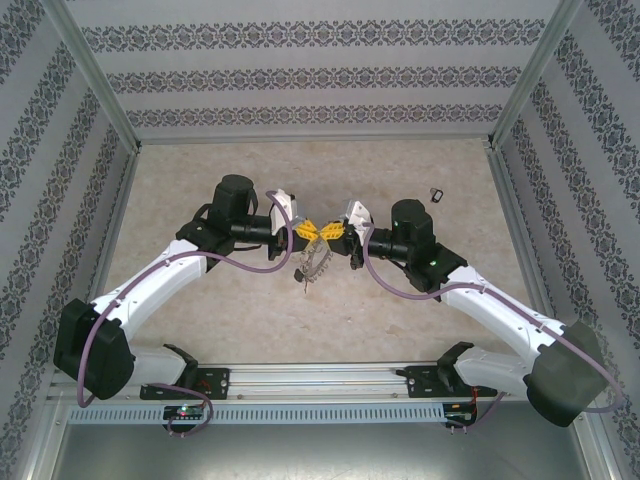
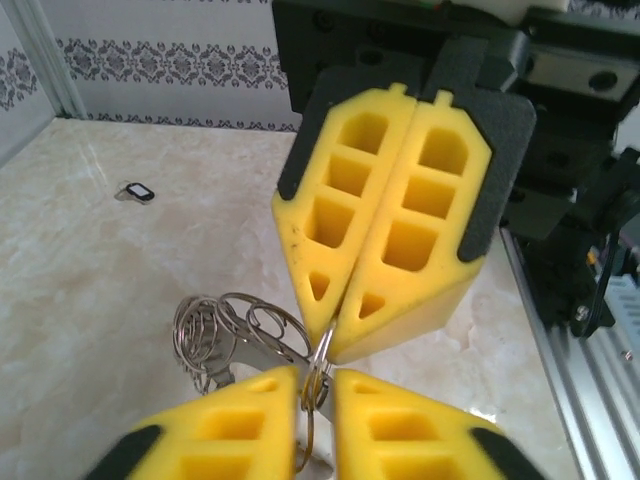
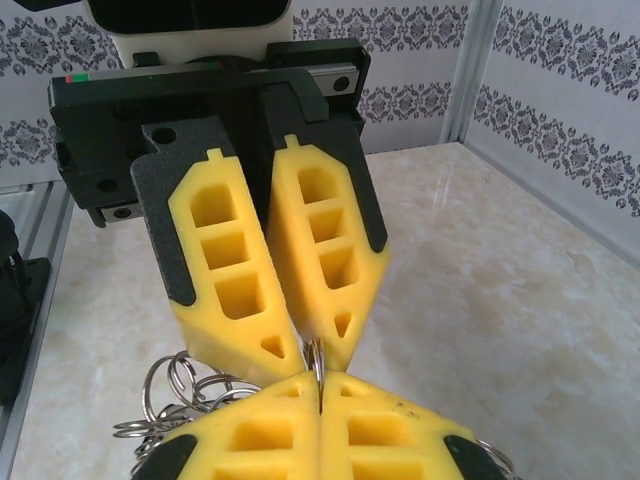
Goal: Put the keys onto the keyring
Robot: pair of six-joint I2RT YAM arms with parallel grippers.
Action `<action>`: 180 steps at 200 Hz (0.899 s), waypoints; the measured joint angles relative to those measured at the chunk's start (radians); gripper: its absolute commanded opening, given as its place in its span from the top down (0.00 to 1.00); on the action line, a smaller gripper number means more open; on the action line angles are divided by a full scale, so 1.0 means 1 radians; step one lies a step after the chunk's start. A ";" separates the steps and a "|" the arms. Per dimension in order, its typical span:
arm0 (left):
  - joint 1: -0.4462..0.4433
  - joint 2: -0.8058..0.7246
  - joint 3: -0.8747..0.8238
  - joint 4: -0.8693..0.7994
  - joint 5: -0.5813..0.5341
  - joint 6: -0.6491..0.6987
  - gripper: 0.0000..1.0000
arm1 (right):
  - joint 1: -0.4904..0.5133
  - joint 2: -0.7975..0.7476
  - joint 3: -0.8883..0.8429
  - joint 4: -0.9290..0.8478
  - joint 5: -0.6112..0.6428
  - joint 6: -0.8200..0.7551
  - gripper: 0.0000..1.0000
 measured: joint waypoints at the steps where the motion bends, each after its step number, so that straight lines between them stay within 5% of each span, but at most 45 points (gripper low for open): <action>1: 0.000 0.000 0.000 -0.001 0.000 -0.002 1.00 | 0.000 0.000 0.000 0.000 0.000 0.000 1.00; 44: 0.000 0.000 0.000 -0.004 -0.001 0.006 1.00 | 0.000 0.001 0.007 -0.020 -0.003 -0.021 1.00; 96: -0.007 0.000 0.039 -0.164 -0.032 0.140 1.00 | -0.035 0.000 0.039 -0.193 -0.053 -0.164 0.71; 180: -0.050 0.062 0.146 -0.403 -0.136 0.348 1.00 | -0.053 0.108 0.135 -0.333 -0.178 -0.241 0.65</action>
